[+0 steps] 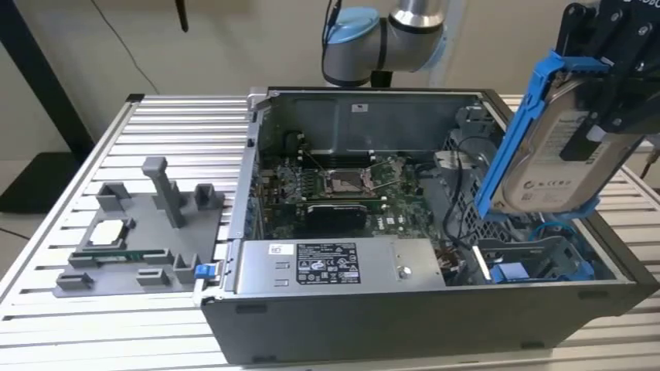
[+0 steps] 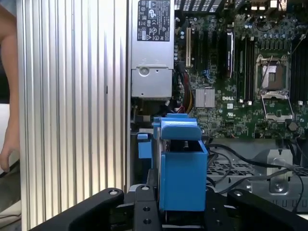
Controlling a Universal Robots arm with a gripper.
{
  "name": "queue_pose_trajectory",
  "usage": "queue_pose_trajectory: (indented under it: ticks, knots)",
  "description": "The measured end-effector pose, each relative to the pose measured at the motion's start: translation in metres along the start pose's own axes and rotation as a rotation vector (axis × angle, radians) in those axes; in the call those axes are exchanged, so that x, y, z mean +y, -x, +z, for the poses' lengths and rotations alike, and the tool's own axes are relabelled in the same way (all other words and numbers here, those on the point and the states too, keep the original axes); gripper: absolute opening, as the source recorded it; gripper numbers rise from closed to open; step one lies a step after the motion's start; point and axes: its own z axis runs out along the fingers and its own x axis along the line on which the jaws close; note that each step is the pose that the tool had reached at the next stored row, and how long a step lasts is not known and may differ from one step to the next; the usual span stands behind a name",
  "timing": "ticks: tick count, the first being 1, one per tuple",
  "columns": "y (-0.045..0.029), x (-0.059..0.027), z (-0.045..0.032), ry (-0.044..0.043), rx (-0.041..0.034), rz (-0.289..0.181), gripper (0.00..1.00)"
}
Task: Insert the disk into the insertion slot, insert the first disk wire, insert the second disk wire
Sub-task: 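Insert the disk into the insertion slot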
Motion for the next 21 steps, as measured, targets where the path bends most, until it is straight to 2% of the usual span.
queue_pose_trajectory:
  ticks: [21]
  knots:
    - [0.0, -0.0048, 0.008, 0.0, 0.0, 0.0, 0.0]
